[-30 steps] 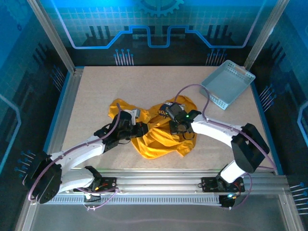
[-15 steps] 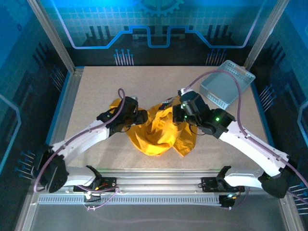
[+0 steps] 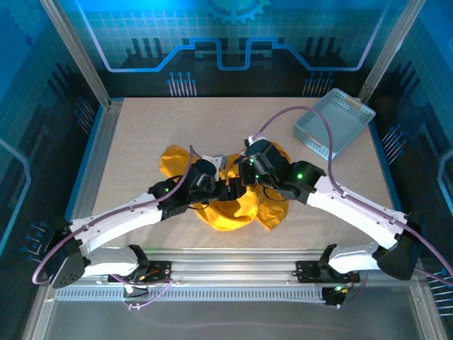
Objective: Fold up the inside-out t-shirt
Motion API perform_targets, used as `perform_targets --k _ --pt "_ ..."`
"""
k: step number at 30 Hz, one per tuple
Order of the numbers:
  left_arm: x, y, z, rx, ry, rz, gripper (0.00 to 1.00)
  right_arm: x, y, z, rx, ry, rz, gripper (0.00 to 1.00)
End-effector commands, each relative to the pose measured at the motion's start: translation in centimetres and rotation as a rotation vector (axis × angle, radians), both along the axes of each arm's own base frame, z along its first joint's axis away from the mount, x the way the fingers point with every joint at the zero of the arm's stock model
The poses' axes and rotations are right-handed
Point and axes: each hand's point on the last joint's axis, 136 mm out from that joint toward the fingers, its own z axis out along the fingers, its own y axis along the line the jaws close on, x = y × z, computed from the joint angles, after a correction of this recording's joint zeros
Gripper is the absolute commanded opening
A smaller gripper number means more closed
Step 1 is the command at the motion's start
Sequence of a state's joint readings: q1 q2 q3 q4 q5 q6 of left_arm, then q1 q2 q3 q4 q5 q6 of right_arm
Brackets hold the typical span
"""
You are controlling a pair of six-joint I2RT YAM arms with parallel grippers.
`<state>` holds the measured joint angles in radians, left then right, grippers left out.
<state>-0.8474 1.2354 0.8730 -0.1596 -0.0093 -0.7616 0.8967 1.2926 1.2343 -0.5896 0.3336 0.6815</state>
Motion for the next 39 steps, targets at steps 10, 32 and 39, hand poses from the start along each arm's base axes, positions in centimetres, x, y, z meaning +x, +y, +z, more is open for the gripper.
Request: perform_targets --k 10,32,39 --pt "-0.2 -0.2 -2.2 0.039 0.004 -0.023 0.15 0.9 -2.6 0.9 -0.026 -0.043 -0.111 0.0" --pt "-6.8 0.9 -11.1 0.191 0.037 -0.17 0.0 0.8 -12.9 -10.2 -0.134 0.234 -0.244 0.45" --pt "-5.9 -0.5 -10.4 0.164 0.017 -0.169 0.0 -5.5 -8.1 -9.2 -0.263 0.225 0.022 0.61"
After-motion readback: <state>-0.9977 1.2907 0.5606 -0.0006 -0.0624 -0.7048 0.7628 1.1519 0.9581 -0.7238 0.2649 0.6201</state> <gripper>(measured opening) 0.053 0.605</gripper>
